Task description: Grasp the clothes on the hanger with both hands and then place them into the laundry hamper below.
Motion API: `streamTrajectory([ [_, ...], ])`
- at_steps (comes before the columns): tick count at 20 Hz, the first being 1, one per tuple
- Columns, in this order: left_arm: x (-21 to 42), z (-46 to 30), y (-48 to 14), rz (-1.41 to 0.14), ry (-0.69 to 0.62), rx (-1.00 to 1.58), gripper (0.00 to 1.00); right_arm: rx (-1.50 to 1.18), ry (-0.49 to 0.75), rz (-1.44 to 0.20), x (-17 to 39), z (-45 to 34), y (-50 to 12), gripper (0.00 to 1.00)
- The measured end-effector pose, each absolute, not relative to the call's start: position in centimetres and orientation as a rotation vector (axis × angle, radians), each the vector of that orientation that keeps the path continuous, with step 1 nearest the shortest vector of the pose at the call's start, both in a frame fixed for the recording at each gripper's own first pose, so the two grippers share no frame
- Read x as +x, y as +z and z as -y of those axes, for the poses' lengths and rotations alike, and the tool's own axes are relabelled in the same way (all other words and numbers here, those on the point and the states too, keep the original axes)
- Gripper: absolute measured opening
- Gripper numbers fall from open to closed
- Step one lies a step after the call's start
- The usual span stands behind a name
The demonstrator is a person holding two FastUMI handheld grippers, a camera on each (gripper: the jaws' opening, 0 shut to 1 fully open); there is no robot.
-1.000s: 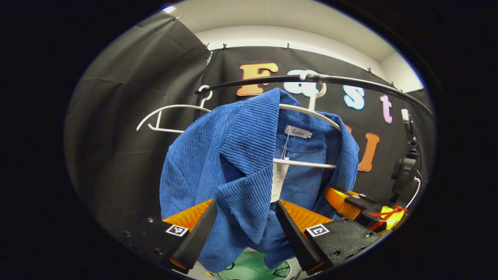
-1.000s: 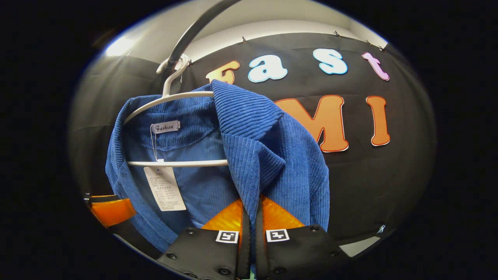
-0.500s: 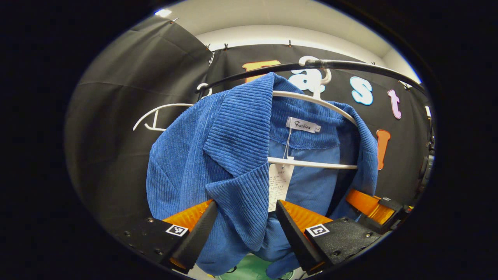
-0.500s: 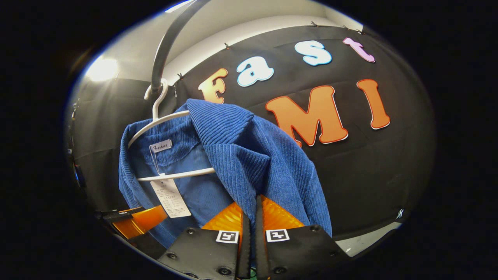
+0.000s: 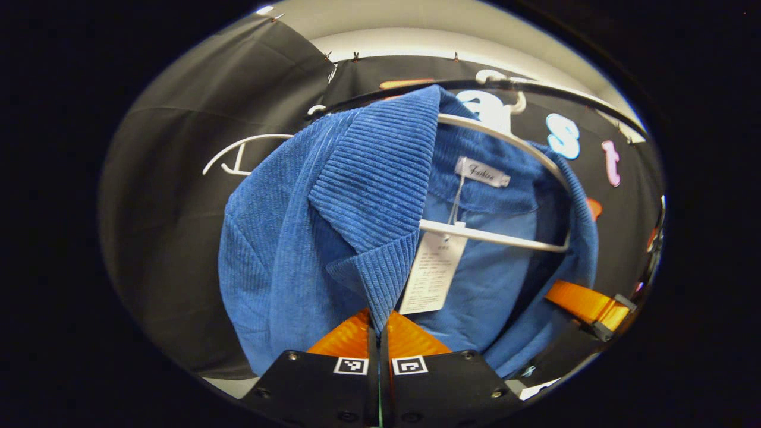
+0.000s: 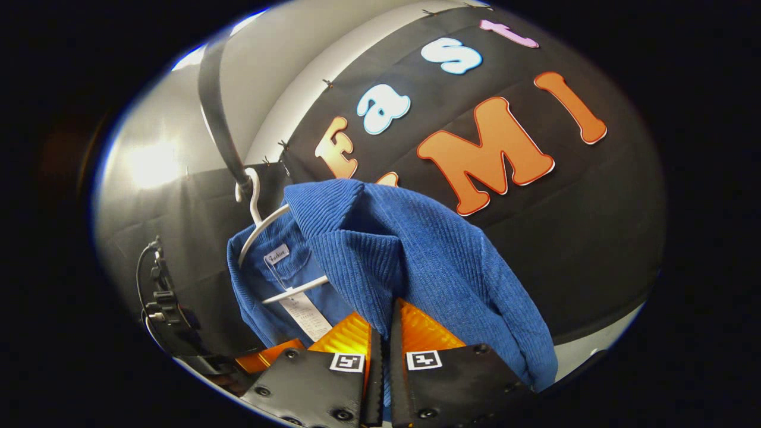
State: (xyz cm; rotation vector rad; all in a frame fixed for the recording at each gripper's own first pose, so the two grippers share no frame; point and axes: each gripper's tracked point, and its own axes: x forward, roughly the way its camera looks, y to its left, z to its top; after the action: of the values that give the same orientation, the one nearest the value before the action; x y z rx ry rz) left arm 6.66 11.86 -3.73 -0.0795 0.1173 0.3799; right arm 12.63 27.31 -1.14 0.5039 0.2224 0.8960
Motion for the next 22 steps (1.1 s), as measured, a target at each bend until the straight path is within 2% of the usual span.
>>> streamTrajectory([
  [6, 3.7, -11.1, -0.1, -0.071, 0.344, -0.024, 0.00, 0.668, 0.965, -0.246, 12.7, -25.9, 1.1, 0.12],
  [11, 1.6, -11.8, 4.3, 0.005, 0.355, -0.056, 0.00, 0.755, 1.002, -0.197, 13.5, -23.7, 4.5, 0.12],
  [17, 0.3, -13.1, 9.2, 0.097, 0.355, -0.104, 0.00, 0.854, 0.969, -0.182, 15.9, -22.1, 6.1, 0.12],
  [18, 0.2, -13.5, 9.6, 0.103, 0.355, -0.119, 0.00, 0.874, 0.978, -0.190, 16.1, -22.1, 6.2, 0.00],
  [19, -0.2, -13.7, 10.0, 0.107, 0.359, -0.132, 0.00, 0.890, 0.981, -0.196, 16.0, -22.1, 6.3, 0.07],
  [22, -1.1, -14.7, 10.9, 0.130, 0.374, -0.135, 0.00, 0.922, 0.994, -0.182, 16.3, -21.9, 7.5, 0.07],
])
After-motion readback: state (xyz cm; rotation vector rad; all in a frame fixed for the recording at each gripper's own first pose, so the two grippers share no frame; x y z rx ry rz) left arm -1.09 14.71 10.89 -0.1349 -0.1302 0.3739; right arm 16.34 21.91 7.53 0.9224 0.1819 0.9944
